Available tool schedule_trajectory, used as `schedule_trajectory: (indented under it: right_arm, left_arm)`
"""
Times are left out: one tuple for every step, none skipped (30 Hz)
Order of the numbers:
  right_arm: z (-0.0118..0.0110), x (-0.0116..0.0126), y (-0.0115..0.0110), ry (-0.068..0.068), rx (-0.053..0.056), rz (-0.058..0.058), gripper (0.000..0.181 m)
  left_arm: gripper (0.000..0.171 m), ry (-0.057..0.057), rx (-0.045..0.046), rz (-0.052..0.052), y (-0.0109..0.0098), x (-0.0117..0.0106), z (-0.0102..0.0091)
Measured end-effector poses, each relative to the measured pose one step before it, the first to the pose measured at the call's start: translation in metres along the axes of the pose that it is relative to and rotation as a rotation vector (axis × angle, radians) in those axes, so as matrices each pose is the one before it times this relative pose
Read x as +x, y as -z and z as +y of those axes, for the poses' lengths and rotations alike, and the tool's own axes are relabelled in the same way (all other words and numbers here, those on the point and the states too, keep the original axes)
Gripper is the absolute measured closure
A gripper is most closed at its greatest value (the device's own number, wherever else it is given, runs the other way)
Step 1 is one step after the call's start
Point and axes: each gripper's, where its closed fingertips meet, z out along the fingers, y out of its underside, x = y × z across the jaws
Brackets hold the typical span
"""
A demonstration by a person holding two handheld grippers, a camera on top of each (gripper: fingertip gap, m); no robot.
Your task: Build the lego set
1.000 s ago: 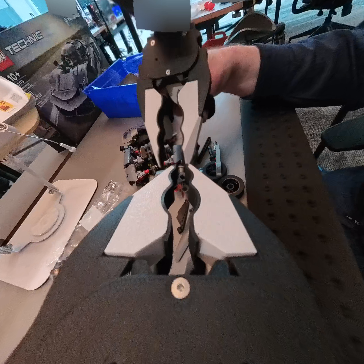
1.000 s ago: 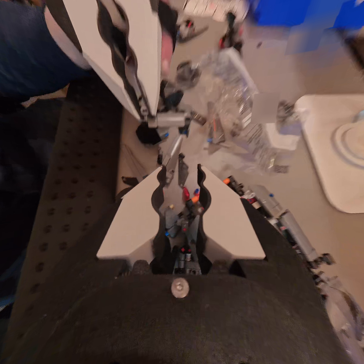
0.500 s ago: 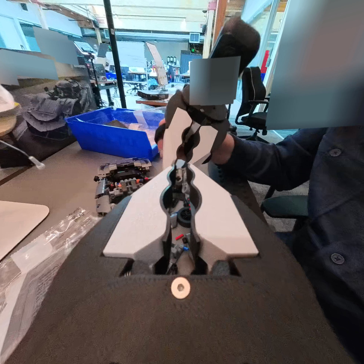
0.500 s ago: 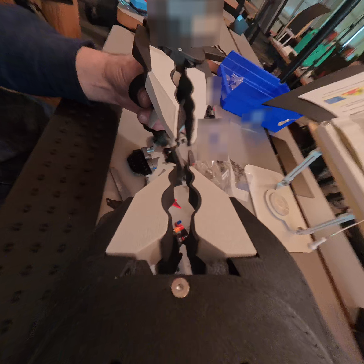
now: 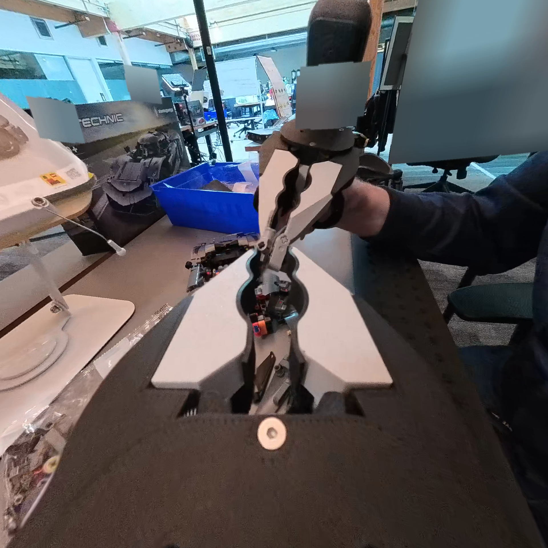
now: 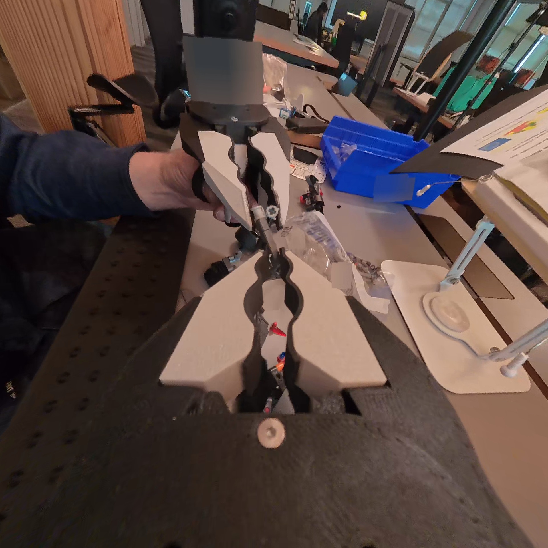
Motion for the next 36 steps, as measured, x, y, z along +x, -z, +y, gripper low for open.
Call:
schedule_trajectory:
  right_arm:
    - [0.00031, -0.00169, -0.00221, -0.0063, -0.0003, -0.0113, 0.173]
    - [0.00014, -0.00222, -0.00264, -0.0036, 0.0016, -0.0123, 0.171]
    - [0.00068, -0.00275, -0.00265, 0.0055, -0.0063, -0.0111, 0.169]
    - [0.00175, -0.00141, -0.00198, 0.0179, -0.019, 0.0034, 0.175]
    - [0.00107, 0.0, -0.00049, 0.0231, -0.0181, 0.0151, 0.176]
    - [-0.00124, -0.00118, 0.00081, 0.0168, -0.0023, 0.0035, 0.176]
    - [-0.00191, -0.00054, 0.00079, 0.008, 0.0073, 0.0005, 0.177]
    - [0.00073, 0.00082, 0.00029, 0.0038, -0.0018, 0.0018, 0.176]
    - [0.00276, 0.00066, -0.00021, 0.005, -0.0118, 0.0011, 0.176]
    - [0.00159, -0.00054, 0.0002, 0.0114, -0.0076, 0.0004, 0.177]
    - [-0.00089, -0.00126, 0.00115, 0.0137, 0.0028, 0.0006, 0.177]
    - [-0.00158, -0.00115, 0.00182, 0.0117, 0.0049, -0.0001, 0.177]
    - [-0.0004, -0.00015, 0.00107, 0.009, 0.0012, 0.0028, 0.177]
    - [0.00058, 0.00006, 0.00022, 0.0001, -0.0028, 0.0012, 0.177]
    - [0.00036, -0.00075, 0.00003, 0.0008, -0.0046, -0.0025, 0.177]
    - [-0.00054, -0.00098, 0.00046, 0.0155, -0.0049, 0.0049, 0.177]
    - [-0.0003, -0.00086, 0.00052, 0.0161, -0.0077, 0.0062, 0.177]
    - [0.00028, 0.00004, 0.00024, 0.0046, -0.0049, 0.0022, 0.177]
    - [0.00052, 0.00055, -0.00024, 0.0128, -0.0057, 0.0094, 0.177]
    - [0.00143, 0.00035, -0.00121, 0.0463, -0.0257, 0.0284, 0.177]
    - [0.00204, -0.00013, -0.00174, 0.0621, -0.0394, 0.036, 0.177]
    - [0.00194, 0.00012, -0.0015, 0.0527, -0.0319, 0.0327, 0.177]
    - [0.00321, 0.00062, -0.0012, 0.0415, -0.0284, 0.0253, 0.178]
    - [0.00388, -0.00014, -0.00053, 0.0366, -0.0272, 0.0123, 0.177]
    - [0.00117, -0.00156, 0.00033, 0.0239, -0.0079, -0.0028, 0.177]
    - [-0.00181, -0.00262, 0.00127, 0.0089, 0.0124, -0.0152, 0.177]
    - [-0.00168, -0.00207, 0.00093, 0.0046, 0.0126, -0.014, 0.177]
    - [0.00117, -0.00139, 0.0, 0.0049, -0.0051, -0.0096, 0.177]
    - [0.00266, -0.00171, -0.00051, 0.0072, -0.0125, -0.0088, 0.177]
    - [0.00017, -0.00225, -0.00014, 0.0017, 0.0055, -0.0114, 0.177]
    - [-0.00252, -0.00284, 0.00063, -0.006, 0.0173, -0.0171, 0.177]
    - [-0.00175, -0.00207, 0.00053, -0.0011, 0.0094, -0.0121, 0.177]
    - [-0.00033, -0.001, 0.00032, 0.0029, -0.0002, -0.0054, 0.177]
    - [-0.0006, -0.00153, 0.00001, 0.0027, 0.0038, -0.008, 0.177]
    - [-0.00205, -0.00227, 0.00016, -0.0001, 0.0118, -0.0128, 0.177]
    - [-0.00223, -0.00159, 0.00056, 0.0004, 0.0102, -0.0083, 0.177]
  left_arm:
    - [0.157, 0.0093, 0.00598, 0.0029, 0.00015, -0.00028, -0.00086]
    - [0.158, 0.0046, 0.00353, -0.0022, -0.00078, -0.00058, 0.00032]
    - [0.158, 0.0064, -0.0051, 0.0236, -0.00222, 0.00358, 0.00171]
    - [0.159, 0.0031, -0.01014, 0.0091, -0.00259, 0.00211, 0.00218]
    - [0.159, -0.0041, -0.00213, -0.0154, -0.00115, -0.00132, 0.00048]
    - [0.16, 0.0061, -0.00431, 0.0066, 0.00017, 0.00069, 0.00033]
    - [0.16, 0.0075, 0.01241, 0.0119, 0.00116, 0.00138, -0.00198]
    - [0.16, 0.0026, 0.00896, 0.001, 0.00046, 0.00033, -0.00146]
    - [0.16, -0.0034, -0.01167, -0.0133, -0.00094, -0.00137, 0.00173]
    - [0.16, -0.0064, -0.01789, -0.0076, -0.00107, -0.00066, 0.00261]
    - [0.16, -0.0109, -0.00734, -0.0026, -0.00006, 0.00072, 0.00062]
    - [0.16, -0.0026, 0.00627, 0.0026, 0.00005, 0.00178, -0.00166]
    - [0.16, 0.0101, 0.00852, 0.0096, -0.00024, 0.00163, -0.00143]
    - [0.161, 0.0057, 0.00291, -0.0013, -0.00026, -0.0004, -0.00007]
    - [0.161, -0.0005, -0.00333, -0.0011, -0.00036, -0.00008, 0.0006]
    - [0.161, 0.0043, -0.00369, 0.0061, 0.00011, 0.00077, 0.00022]
    - [0.161, 0.0013, 0.00888, 0.0077, 0.00012, 0.00146, -0.00098]
    - [0.161, -0.0012, -0.00277, 0.0018, 0.0, 0.00059, 0.00054]
    - [0.161, -0.0111, 0.00067, -0.006, -0.00006, -0.00018, 0.00021]
    - [0.161, -0.0062, -0.00435, -0.0024, -0.0001, -0.00029, 0.00073]
    - [0.16, -0.0145, -0.0157, 0.0031, 0.00035, 0.00005, 0.00215]
    - [0.159, 0.0208, -0.01819, 0.0216, 0.00098, 0.00008, 0.00286]
    - [0.157, 0.0545, 0.00621, 0.0389, 0.00153, 0.00021, 0.00131]
    - [0.153, 0.0612, 0.0156, 0.0405, 0.00225, -0.00027, 0.00079]
    - [0.15, 0.0404, 0.01198, 0.0206, 0.00334, -0.00133, -0.00026]
    - [0.152, 0.0017, 0.00752, 0.0143, 0.00304, 0.00126, -0.00146]
    - [0.156, -0.0038, -0.00619, 0.0177, 0.00065, 0.00278, -0.00047]
    - [0.157, 0.0108, -0.02463, 0.0128, -0.00238, 0.00065, 0.00329]
    - [0.156, 0.004, -0.02702, 0.0039, -0.00326, -0.0012, 0.00488]
    - [0.159, 0.0052, 0.00557, 0.0078, -0.0018, -0.00026, 0.00073]
    - [0.159, 0.0103, 0.00542, 0.0344, -0.00123, 0.00426, 0.00004]
    - [0.16, 0.0127, 0.00857, 0.0303, -0.00052, 0.00391, -0.00099]
    - [0.159, 0.0081, 0.00445, 0.0144, 0.0, 0.00144, -0.00026]
    - [0.16, 0.0155, -0.00078, 0.0173, -0.0002, 0.00123, 0.0012]
    - [0.161, 0.0234, 0.00732, 0.0325, -0.00021, 0.00278, 0.00045]
    - [0.161, 0.0209, 0.01283, 0.0342, 0.00018, 0.00301, -0.0005]
